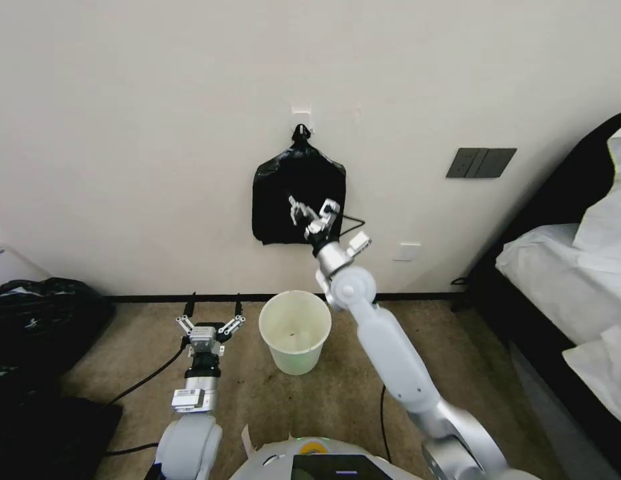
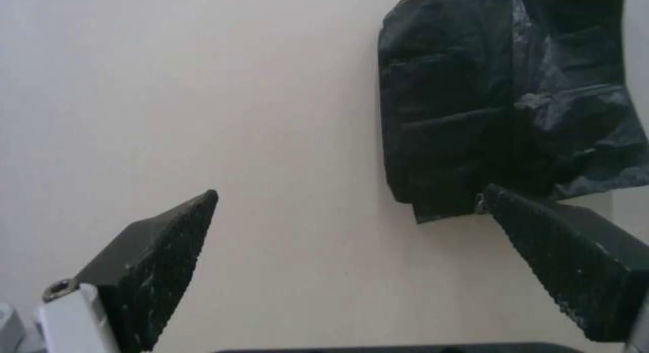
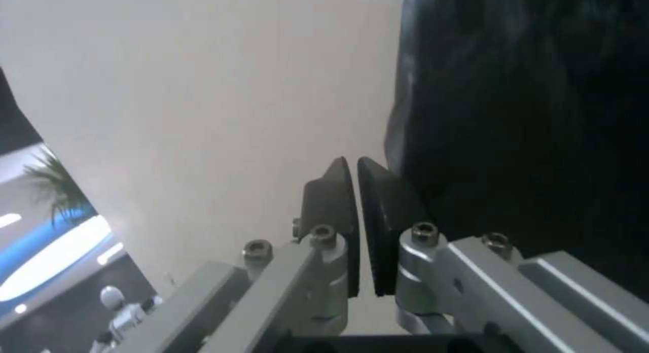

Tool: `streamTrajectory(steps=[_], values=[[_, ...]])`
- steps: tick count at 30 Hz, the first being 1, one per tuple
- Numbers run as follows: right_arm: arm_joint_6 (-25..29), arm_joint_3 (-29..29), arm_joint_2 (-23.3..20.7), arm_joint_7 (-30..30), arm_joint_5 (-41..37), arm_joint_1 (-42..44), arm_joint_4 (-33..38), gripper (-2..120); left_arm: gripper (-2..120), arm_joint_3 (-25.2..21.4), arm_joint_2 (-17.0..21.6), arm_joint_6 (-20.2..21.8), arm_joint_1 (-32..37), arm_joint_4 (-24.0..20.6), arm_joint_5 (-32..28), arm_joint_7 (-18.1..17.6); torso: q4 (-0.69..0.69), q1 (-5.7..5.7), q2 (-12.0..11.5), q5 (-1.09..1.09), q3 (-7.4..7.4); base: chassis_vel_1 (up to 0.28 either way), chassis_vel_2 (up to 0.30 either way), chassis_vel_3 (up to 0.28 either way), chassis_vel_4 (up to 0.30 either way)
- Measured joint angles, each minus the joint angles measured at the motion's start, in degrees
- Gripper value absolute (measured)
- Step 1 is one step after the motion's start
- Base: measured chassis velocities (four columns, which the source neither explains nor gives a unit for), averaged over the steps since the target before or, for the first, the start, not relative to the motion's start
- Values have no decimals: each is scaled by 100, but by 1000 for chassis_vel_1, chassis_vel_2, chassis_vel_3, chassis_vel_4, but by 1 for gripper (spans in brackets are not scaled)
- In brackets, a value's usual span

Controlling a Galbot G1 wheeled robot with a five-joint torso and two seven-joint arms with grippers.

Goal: Place a trash bag onto the trash bin.

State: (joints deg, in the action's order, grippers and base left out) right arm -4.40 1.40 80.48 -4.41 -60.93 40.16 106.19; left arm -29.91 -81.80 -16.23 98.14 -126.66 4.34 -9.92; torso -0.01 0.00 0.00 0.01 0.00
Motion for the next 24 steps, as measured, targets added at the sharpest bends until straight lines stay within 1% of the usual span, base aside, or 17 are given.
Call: streamTrajectory(steps=[6, 7, 8, 10, 11, 13, 15, 16, 18, 20, 21, 24], values=[[-47, 70, 31, -6, 69, 83, 23, 5, 100, 22, 4, 0, -15, 4, 0, -1, 1, 0, 0, 0, 0, 0, 0, 0, 0], [-79, 141, 81, -24, -15, 31, -8, 7, 100, 24, 4, 0, -12, 5, 0, -2, 0, 0, 0, 0, 0, 0, 0, 0, 0], [-98, 191, 121, -46, -91, -28, -40, 10, 100, 24, 4, -1, -7, 7, 0, -2, 0, 0, 0, 0, 0, 0, 0, 0, 0], [-115, 310, 204, -116, -176, -238, -171, 20, 100, 11, 5, -5, 8, 14, 0, -2, 1, 0, 0, -1, 0, 0, 0, 0, 0], [-115, 310, 204, -116, -176, -238, -171, 20, 100, 11, 5, -5, 8, 14, 0, -2, 1, 0, 0, -1, 0, 0, 0, 0, 0], [-117, 363, 237, -152, -182, -433, -298, 28, 100, -5, 4, -9, 23, 14, 0, -2, 1, 0, 0, -1, 0, 0, 0, 0, 0], [-138, 447, 284, -212, -433, -715, -493, 38, 100, -17, 3, -15, 30, 14, 0, -2, 1, 0, 0, -1, 0, 0, 0, 0, 0], [-138, 447, 284, -212, -433, -715, -493, 38, 100, -17, 3, -15, 30, 14, 0, -2, 1, 0, 0, -1, 0, 0, 0, 0, 0], [-170, 548, 353, -251, -730, -954, -669, 44, 100, -20, 0, -15, 28, 15, 0, -2, 1, 0, 0, -2, 0, 0, 0, 0, 0], [-198, 676, 443, -279, -1034, -1191, -912, 55, 100, -21, -3, -15, 21, 22, 0, -2, 1, 0, 0, -1, 1, 0, 0, 0, 0], [-198, 676, 443, -279, -1034, -1191, -912, 55, 100, -21, -3, -15, 21, 22, 0, -2, 1, 0, 0, -1, 1, 0, 0, 0, 0], [-214, 794, 544, -295, -1338, -1517, -1271, 70, 100, -22, -2, -14, 5, 32, 0, -2, 1, 0, 0, -1, 1, 0, 0, 0, 0]])
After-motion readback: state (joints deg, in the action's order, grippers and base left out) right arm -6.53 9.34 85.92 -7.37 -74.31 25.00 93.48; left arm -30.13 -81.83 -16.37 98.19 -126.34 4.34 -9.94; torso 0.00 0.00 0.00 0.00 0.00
